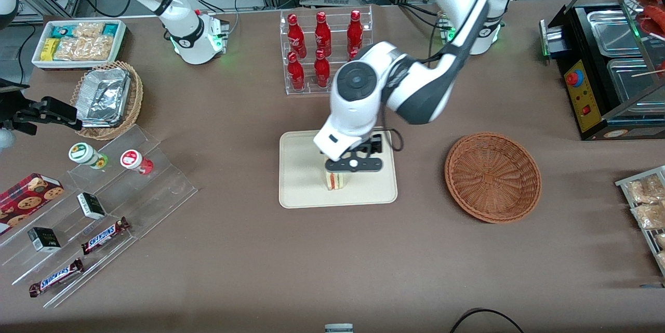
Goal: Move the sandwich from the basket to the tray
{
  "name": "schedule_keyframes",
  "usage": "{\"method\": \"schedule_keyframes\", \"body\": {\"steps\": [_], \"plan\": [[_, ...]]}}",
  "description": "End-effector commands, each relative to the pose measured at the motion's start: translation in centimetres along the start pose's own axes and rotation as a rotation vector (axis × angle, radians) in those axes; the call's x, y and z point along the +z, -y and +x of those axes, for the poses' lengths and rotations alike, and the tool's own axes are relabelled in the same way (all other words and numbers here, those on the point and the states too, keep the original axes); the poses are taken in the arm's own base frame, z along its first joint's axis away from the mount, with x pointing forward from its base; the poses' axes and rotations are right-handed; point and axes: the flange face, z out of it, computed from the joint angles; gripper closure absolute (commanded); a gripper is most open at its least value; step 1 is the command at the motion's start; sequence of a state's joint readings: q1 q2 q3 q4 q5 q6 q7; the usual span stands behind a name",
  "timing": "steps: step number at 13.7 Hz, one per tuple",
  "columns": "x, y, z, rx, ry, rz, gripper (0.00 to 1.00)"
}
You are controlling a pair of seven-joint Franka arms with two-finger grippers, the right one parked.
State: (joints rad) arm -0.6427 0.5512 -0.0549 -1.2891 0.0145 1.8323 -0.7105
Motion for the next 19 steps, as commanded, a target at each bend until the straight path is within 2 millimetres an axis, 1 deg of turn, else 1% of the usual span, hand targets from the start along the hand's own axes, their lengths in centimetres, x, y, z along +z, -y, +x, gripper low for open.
{"method": "schedule_keyframes", "body": {"steps": [1, 3, 4, 5, 6, 7, 8, 10, 11, 13, 14, 15, 16, 18, 19], "plan": [[-2.9, 4.5, 0.9, -0.035, 0.034, 0.017, 0.00], [-3.9, 8.2, 2.0, -0.060, 0.032, 0.018, 0.00], [-4.5, 9.9, 2.1, -0.022, 0.037, 0.018, 0.00], [-5.0, 12.3, 2.3, 0.008, 0.040, 0.017, 0.00], [-5.1, 14.3, 2.4, 0.009, 0.049, 0.012, 0.00], [-5.4, 14.8, 2.1, 0.016, 0.051, 0.012, 0.00], [-5.4, 16.4, 2.2, -0.002, 0.057, 0.016, 0.00], [-6.0, 19.7, 1.5, 0.027, 0.063, 0.019, 0.00], [-6.6, 21.9, 1.5, 0.020, 0.063, 0.018, 0.00], [-8.0, 24.3, 1.1, -0.001, 0.055, 0.016, 0.00], [-8.3, 25.0, 0.3, 0.002, 0.057, 0.018, 0.00], [-8.5, 26.5, -0.2, -0.004, 0.054, 0.017, 0.00], [-8.7, 28.3, -0.2, -0.002, 0.059, 0.016, 0.00], [-9.4, 29.3, -0.7, 0.016, 0.080, 0.021, 0.00], [-10.0, 29.8, -1.1, 0.012, 0.080, 0.024, 0.00]]}}
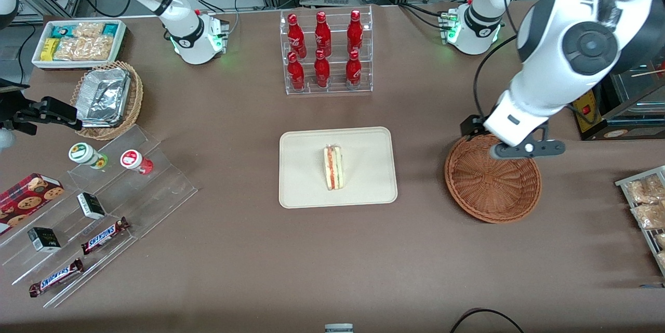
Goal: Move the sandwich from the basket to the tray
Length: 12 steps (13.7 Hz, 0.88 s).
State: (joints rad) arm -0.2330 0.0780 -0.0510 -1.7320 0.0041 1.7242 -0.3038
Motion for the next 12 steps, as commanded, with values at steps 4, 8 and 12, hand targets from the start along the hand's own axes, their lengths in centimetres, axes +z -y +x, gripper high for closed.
{"method": "schedule_keyframes", "body": {"steps": [4, 8, 12], "plan": [[-3.6, 4.5, -3.9, 0.026, 0.032, 0.007, 0.00], [-6.2, 7.7, -6.0, 0.049, 0.059, 0.015, 0.00], [-8.9, 10.9, -6.2, 0.043, 0.066, 0.000, 0.00]]}}
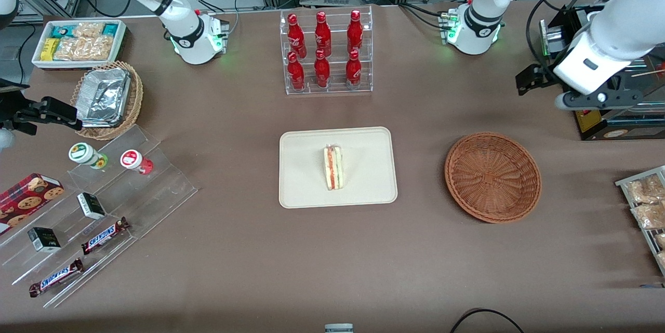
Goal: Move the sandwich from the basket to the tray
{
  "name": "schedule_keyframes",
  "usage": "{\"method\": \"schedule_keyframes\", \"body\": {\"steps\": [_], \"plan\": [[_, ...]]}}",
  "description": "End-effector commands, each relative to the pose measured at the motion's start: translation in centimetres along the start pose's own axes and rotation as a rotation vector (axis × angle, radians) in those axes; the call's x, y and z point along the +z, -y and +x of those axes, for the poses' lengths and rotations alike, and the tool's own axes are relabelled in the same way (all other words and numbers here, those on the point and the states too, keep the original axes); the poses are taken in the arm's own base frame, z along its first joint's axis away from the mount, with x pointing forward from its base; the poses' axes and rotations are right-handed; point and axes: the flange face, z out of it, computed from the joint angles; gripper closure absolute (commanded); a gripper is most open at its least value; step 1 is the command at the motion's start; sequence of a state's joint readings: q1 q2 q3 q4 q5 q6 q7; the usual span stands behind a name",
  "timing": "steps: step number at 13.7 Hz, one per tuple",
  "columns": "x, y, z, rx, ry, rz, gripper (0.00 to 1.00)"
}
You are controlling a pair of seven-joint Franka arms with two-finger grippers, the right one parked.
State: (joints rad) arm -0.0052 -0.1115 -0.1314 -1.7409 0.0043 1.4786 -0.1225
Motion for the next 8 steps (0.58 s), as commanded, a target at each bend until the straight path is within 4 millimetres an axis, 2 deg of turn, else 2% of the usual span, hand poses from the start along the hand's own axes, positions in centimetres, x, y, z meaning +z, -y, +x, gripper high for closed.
{"method": "schedule_keyframes", "body": {"steps": [1, 3, 6, 8], "plan": [[-2.1, 2.6, -0.6, 0.019, 0.000, -0.021, 0.00], [-2.4, 4.0, 0.3, 0.014, -0.013, -0.032, 0.00], [-3.7, 4.4, 4.8, 0.004, -0.044, -0.039, 0.00], [-4.3, 4.4, 5.1, 0.006, -0.058, -0.033, 0.00]]}}
